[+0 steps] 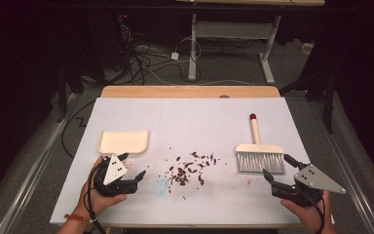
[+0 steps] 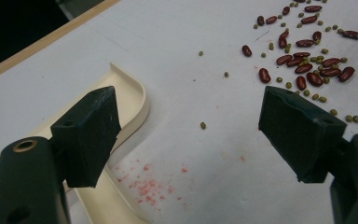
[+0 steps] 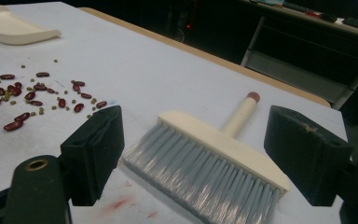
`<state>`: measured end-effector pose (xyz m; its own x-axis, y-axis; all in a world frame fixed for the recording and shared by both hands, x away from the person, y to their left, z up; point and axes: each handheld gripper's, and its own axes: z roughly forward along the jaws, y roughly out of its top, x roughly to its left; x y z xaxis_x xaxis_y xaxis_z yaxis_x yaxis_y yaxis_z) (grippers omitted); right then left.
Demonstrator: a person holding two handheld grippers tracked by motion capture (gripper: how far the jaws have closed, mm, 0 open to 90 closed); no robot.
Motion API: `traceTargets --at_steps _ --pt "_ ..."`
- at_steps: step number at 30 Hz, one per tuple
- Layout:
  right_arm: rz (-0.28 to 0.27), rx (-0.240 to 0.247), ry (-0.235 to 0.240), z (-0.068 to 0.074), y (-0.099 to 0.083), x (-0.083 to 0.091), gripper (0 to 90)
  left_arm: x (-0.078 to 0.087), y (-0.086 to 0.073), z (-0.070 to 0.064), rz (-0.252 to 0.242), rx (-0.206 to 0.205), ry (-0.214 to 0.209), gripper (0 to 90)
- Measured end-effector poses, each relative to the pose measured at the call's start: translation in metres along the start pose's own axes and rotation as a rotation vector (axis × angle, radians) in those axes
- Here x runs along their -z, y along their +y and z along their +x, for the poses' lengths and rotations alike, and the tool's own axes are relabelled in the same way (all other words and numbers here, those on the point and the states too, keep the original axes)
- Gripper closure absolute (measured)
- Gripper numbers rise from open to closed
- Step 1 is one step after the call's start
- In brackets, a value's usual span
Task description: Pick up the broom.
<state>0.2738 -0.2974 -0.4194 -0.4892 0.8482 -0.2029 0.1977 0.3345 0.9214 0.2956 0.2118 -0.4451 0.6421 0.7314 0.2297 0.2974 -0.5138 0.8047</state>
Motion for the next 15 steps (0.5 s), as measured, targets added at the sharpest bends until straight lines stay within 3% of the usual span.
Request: traceTargets --at_steps 9,13,15 --pt "0.037 -0.013 -0.012 -0.006 0.004 -0.007 21.6 0.000 -0.001 -0.003 0.015 -0.009 0.001 19.8" --pt "0.125 -0.030 -0.020 -0.018 0.014 -0.023 23.2 0.000 0.000 -0.004 0.014 -0.016 0.004 19.8" --pt "0.171 -0.069 -0.021 -0.027 0.019 -0.035 24.7 -0.001 0.001 -0.003 0.014 -0.020 -0.001 19.8"
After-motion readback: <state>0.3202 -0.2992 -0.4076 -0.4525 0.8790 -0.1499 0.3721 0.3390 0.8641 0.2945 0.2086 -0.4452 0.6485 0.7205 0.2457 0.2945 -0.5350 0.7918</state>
